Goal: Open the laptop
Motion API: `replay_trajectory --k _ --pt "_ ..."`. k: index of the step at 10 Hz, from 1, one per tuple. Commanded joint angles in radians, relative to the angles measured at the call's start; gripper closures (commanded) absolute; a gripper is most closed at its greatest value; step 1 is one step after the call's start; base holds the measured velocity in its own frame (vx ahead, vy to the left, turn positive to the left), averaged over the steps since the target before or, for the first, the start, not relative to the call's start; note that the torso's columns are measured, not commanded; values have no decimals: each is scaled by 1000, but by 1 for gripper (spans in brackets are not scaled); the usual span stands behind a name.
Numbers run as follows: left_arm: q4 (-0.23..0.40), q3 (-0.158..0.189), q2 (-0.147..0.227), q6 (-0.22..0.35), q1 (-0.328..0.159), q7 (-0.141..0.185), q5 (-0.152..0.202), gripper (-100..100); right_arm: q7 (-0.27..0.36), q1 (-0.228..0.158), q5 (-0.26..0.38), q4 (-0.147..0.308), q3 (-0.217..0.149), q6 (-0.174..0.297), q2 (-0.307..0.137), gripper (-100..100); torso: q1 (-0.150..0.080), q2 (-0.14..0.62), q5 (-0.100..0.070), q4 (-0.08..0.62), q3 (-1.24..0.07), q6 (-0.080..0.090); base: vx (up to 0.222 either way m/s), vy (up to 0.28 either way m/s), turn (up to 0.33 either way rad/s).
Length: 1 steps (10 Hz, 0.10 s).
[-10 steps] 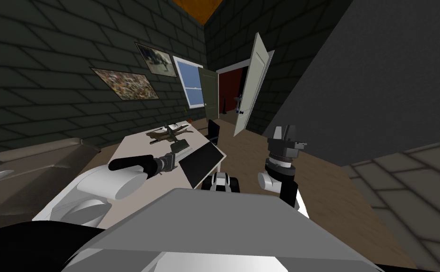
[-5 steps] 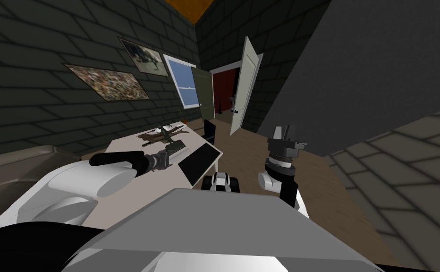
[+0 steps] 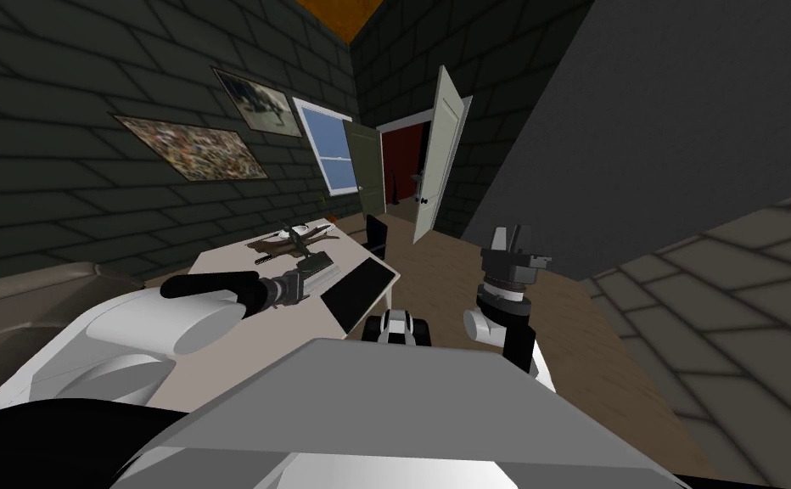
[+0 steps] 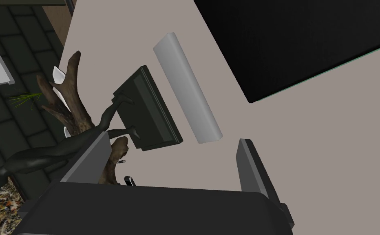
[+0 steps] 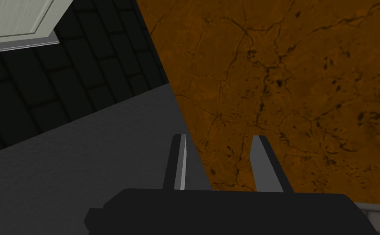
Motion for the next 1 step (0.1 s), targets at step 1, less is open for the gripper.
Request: replay_trajectory --k 1 --pt "0 0 0 0 0 0 0 0 0 0 0 0 0 0 0 0 0 0 0 0 0 0 0 0 0"
